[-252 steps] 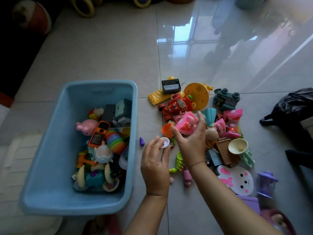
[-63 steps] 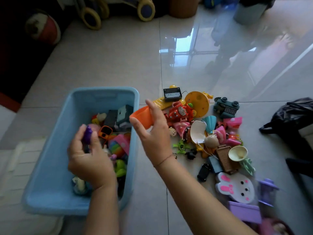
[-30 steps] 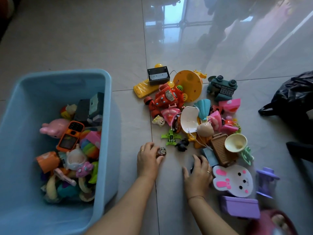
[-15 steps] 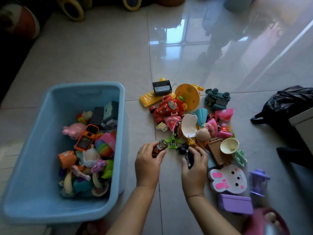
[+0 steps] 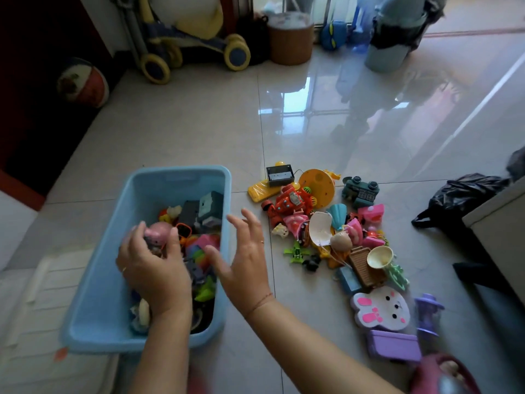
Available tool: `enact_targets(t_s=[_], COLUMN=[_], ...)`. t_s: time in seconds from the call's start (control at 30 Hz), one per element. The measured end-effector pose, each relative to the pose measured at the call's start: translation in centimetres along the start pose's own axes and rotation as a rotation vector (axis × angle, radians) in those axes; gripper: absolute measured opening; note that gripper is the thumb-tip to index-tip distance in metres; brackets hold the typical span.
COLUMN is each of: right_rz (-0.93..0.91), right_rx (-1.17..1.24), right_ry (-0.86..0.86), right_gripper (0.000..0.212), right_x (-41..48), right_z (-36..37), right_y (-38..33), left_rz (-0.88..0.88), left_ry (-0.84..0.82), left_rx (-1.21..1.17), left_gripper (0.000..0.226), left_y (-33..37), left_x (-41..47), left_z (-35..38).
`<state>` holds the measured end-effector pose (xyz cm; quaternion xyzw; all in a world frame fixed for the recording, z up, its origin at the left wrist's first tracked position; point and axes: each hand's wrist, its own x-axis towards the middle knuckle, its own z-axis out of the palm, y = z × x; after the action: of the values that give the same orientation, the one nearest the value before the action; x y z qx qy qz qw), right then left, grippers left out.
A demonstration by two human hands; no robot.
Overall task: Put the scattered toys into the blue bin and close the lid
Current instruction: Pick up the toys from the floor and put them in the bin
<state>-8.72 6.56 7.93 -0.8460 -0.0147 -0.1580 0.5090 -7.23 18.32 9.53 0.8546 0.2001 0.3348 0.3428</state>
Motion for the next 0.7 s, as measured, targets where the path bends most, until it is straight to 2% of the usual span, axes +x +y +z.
enact_targets(t_s=[0.1, 0.23, 0.33, 0.43, 0.5, 0.63, 0.7], right_rz=[0.12, 0.354, 0.506, 0.607, 0.614, 0.626, 0.661], right_rx=[-0.134, -0.369, -0.523, -0.549, -0.582, -0.601, -0.559], right_ry=[0.154, 0.322, 0.307, 0.232, 0.222, 0.147, 0.101], right_gripper=[0.057, 0.064, 0.066, 0.052, 0.051, 0.079, 0.089], right_x=[0.2, -1.1, -3.1, -5.1, -6.2, -7.3, -7.1], right_z=[-4.1, -12.4, -17.4, -19.2, -19.0, -17.6, -17.1], right_y=[5.7, 15.3, 21.0, 24.2, 25.5, 27.6, 28.2], left_rz=[0.102, 0.208, 0.274, 0.335, 0.343, 0.383, 0.446], left_ry=[-0.122, -0.507, -0.888, -1.2, -1.309, -1.439, -1.445], left_rx=[-0.122, -0.202, -0.171, -0.094, -0.025, 0.101, 0.133], left_gripper=[0.042, 0.037, 0.043, 0.051, 0.061, 0.08, 0.082], left_y=[3.8, 6.5, 6.3, 5.6, 4.9, 3.5, 3.1], left_x=[-3.8, -11.4, -17.1, -21.3, -22.9, -24.4, -25.0], left_z=[2.4, 8.7, 13.5, 16.9, 18.6, 21.3, 22.2])
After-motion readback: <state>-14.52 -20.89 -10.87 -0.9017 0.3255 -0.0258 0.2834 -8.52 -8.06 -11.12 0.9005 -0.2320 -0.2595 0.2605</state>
